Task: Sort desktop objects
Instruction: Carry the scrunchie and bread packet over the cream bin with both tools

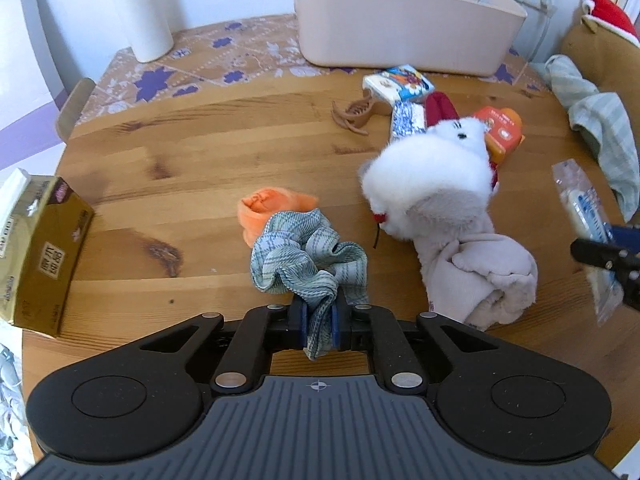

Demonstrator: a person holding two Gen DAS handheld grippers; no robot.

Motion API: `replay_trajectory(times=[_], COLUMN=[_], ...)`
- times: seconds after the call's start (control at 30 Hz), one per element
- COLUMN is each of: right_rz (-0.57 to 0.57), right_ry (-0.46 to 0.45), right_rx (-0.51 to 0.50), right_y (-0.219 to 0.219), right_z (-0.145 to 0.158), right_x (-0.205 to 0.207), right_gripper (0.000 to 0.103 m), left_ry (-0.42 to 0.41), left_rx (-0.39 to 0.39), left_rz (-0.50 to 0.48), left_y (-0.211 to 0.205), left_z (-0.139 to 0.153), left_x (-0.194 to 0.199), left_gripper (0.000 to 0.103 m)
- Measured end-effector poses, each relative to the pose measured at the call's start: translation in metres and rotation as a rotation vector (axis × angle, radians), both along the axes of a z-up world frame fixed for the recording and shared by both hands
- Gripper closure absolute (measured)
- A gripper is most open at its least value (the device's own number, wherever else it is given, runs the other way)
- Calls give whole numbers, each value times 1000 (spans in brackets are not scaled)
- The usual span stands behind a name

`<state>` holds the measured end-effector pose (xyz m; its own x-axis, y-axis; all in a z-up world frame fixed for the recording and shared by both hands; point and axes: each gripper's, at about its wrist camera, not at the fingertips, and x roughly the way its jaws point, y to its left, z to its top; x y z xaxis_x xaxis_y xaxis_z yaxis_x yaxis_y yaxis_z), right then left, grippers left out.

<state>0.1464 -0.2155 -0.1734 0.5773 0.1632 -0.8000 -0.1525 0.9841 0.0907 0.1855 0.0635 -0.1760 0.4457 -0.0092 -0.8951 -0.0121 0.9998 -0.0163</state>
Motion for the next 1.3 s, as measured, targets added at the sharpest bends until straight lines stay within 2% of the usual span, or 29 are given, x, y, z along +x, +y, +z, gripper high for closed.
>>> replay_trajectory(times=[0.37,0.6,1.07,1.3], right_rz=[-38,-61,-96,-69], right_ry=[-68,-101,-196,-249], right_rx=[17,19,-3,-53], right_y=[-18,-29,-48,-60], right_z=[30,43,79,100], right_x=[3,3,42,77], right_gripper=[76,76,76,76], left_ry=[-72,-143,-309,-360], left_rx=[-12,0,25,35], left_rz=[19,-15,-50,-74], left_y=[8,4,-5,-8], left_z=[28,54,112,127], left_x=[-11,-6,58,101], left_gripper=[93,93,93,93])
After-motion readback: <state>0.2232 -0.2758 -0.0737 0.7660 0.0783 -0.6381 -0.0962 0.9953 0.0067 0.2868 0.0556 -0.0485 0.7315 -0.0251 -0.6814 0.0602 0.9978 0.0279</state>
